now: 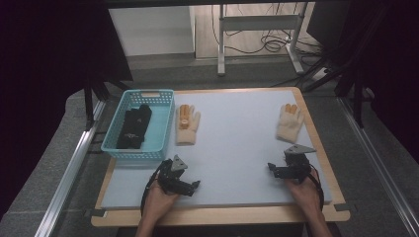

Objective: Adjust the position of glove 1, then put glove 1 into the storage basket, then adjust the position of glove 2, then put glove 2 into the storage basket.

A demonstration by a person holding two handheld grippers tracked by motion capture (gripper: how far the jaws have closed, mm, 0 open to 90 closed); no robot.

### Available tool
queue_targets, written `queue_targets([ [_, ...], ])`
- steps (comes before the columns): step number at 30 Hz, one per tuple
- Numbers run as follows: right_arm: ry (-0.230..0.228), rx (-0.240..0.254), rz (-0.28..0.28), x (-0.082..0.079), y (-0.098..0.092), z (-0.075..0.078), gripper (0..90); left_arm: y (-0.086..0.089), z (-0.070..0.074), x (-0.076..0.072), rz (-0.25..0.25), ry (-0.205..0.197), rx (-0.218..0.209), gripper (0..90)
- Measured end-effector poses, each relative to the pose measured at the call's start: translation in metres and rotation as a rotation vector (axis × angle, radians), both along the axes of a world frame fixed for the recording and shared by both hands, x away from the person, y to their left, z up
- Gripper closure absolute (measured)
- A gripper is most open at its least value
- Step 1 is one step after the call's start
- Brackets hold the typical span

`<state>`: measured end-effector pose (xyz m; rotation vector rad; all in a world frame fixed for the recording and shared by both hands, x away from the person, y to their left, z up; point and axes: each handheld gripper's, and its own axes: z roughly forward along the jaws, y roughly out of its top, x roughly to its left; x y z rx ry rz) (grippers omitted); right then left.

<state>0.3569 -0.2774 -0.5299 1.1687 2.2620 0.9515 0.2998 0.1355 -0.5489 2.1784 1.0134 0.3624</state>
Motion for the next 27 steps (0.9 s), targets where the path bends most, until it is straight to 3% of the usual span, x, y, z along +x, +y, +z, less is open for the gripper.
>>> queue_targets([
  [13,0.012,0.011,-0.002,0.002,-0.003,0.003,17.8,0.0,0.0,0.0,-0.001,-0.002,0.005,0.8],
  [27,0.006,0.034,-0.016,0.028,-0.016,0.024,18.1,0.0,0.0,0.0,0.0,-0.003,0.004,1.0],
])
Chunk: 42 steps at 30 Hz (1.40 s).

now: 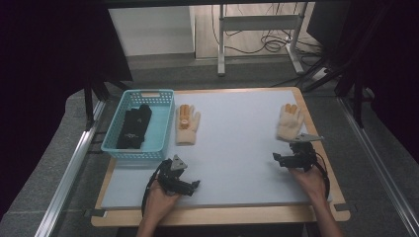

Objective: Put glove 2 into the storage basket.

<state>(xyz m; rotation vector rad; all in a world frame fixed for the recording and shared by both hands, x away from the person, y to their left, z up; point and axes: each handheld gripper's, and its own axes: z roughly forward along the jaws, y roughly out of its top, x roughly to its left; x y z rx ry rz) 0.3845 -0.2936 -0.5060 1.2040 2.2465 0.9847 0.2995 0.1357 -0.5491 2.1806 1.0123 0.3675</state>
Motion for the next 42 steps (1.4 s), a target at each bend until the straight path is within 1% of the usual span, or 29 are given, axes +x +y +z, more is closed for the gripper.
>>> queue_targets([
  [6,-0.008,0.013,-0.022,0.016,-0.008,0.009,18.3,0.0,0.0,0.0,0.001,-0.001,-0.001,1.1],
  [10,-0.016,0.001,-0.035,0.03,-0.011,0.013,20.1,0.0,0.0,0.0,0.001,-0.001,-0.001,1.3],
  [12,-0.02,-0.013,-0.046,0.039,-0.013,0.015,21.0,0.0,0.0,0.0,0.001,-0.001,-0.001,1.3],
  [18,-0.031,-0.018,-0.084,0.063,-0.022,0.021,24.6,0.0,0.0,0.0,0.001,0.0,0.0,1.4],
  [23,-0.044,-0.024,-0.106,0.084,-0.026,0.022,27.3,0.0,0.0,0.0,0.002,0.0,-0.001,1.4],
  [27,-0.04,-0.03,-0.123,0.102,-0.026,0.017,26.6,0.0,0.0,0.0,0.001,0.0,0.001,1.5],
  [30,-0.046,-0.037,-0.14,0.117,-0.027,0.009,22.1,0.0,0.0,0.0,0.0,0.0,0.0,1.5],
  [32,-0.041,-0.045,-0.154,0.125,-0.028,0.003,19.7,0.0,0.0,0.0,0.0,0.0,0.0,1.5],
  [33,-0.037,-0.044,-0.155,0.128,-0.028,0.001,19.3,0.0,0.0,0.0,0.0,0.0,-0.001,1.5],
  [36,-0.027,-0.072,-0.145,0.137,-0.026,-0.007,18.7,0.0,0.0,0.0,0.0,0.0,0.0,1.5],
  [37,-0.023,-0.069,-0.144,0.138,-0.025,-0.009,19.1,0.0,0.0,0.0,0.0,0.0,0.0,1.5],
  [38,-0.019,-0.066,-0.143,0.139,-0.024,-0.01,22.7,0.0,0.0,0.0,0.001,-0.001,-0.001,1.5],
  [40,0.005,-0.032,-0.109,0.139,-0.024,-0.012,37.2,0.0,0.0,0.0,0.001,-0.001,-0.001,1.5],
  [41,0.004,-0.031,-0.103,0.138,-0.024,-0.012,41.4,0.0,0.0,0.0,0.001,-0.001,-0.001,1.5],
  [42,0.002,-0.036,-0.1,0.137,-0.023,-0.012,43.7,0.0,0.0,0.0,0.001,-0.001,-0.001,1.5],
])
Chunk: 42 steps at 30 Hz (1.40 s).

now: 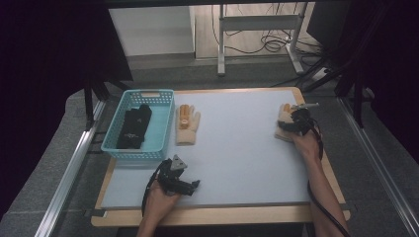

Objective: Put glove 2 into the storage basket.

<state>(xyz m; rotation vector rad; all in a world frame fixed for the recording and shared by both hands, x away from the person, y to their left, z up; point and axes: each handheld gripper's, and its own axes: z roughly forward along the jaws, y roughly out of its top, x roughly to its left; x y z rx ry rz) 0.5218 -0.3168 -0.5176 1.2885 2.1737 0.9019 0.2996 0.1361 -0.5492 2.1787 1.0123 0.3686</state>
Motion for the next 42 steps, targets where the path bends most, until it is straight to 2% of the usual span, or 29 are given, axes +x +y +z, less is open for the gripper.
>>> queue_targets([
  [3,0.015,0.008,0.002,-0.002,0.0,0.002,49.8,0.0,0.0,0.0,0.0,0.0,0.0,1.6],
  [9,0.02,0.086,0.018,-0.009,-0.006,0.003,52.1,0.0,0.0,0.0,0.0,0.001,0.001,1.6],
  [17,-0.001,0.153,0.098,-0.04,0.011,0.026,51.7,0.0,0.0,0.0,0.002,0.0,-0.002,1.7],
  [23,-0.024,0.129,0.174,-0.07,0.043,0.039,51.1,0.0,0.0,0.0,0.001,0.001,-0.001,1.8],
  [28,-0.019,0.164,0.246,-0.096,0.071,0.041,50.5,0.0,0.0,0.0,0.002,0.001,-0.001,1.8],
  [34,-0.003,0.165,0.326,-0.124,0.112,0.033,49.7,0.0,0.0,0.0,0.002,0.0,0.0,1.9],
  [39,0.005,0.157,0.366,-0.139,0.135,0.023,48.5,0.0,0.0,0.0,0.002,-0.001,0.0,1.9],
  [42,0.014,0.151,0.388,-0.147,0.147,0.011,46.4,0.0,0.0,0.0,0.003,-0.001,0.0,1.9],
])
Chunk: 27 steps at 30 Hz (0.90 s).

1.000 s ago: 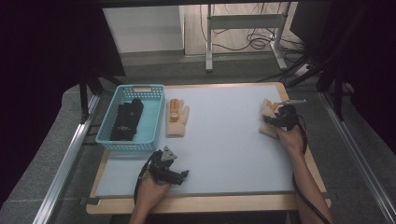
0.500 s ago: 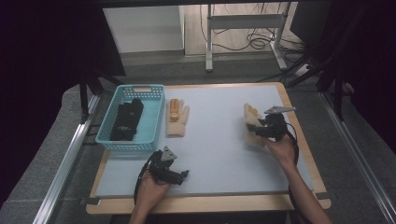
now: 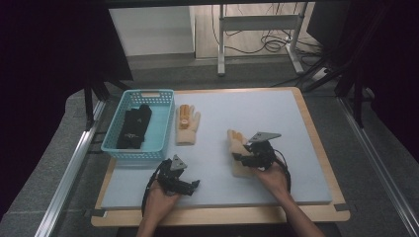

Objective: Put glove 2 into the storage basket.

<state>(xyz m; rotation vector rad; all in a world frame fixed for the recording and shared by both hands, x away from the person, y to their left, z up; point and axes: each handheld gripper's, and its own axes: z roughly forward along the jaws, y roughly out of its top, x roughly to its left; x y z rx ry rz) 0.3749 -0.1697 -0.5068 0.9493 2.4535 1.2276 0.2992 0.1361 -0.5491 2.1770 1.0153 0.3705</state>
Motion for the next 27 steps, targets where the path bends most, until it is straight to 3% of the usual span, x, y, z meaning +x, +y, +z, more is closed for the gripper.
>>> queue_targets([
  [4,0.035,-0.024,0.038,-0.006,0.011,-0.012,34.1,0.0,0.0,0.0,0.001,0.0,0.0,1.9],
  [7,-0.019,-0.044,0.039,-0.008,0.009,-0.003,30.0,0.0,0.0,0.0,0.0,0.0,0.0,2.0],
  [11,-0.037,-0.037,0.01,-0.005,-0.007,0.01,30.8,0.0,0.0,0.0,0.0,0.0,0.0,2.0],
  [12,-0.035,-0.043,0.001,-0.004,-0.012,0.012,32.9,0.0,0.0,0.0,0.0,0.0,0.0,2.0],
  [16,0.0,-0.055,-0.015,-0.005,-0.034,0.007,58.7,0.0,0.0,0.0,0.0,0.0,0.0,2.0],
  [19,0.021,-0.067,-0.01,-0.01,-0.043,-0.003,70.2,0.0,0.0,0.0,0.0,0.0,0.0,2.0],
  [27,0.056,-0.058,0.02,-0.024,-0.044,-0.018,74.5,0.0,0.0,0.0,0.001,0.0,0.0,2.0],
])
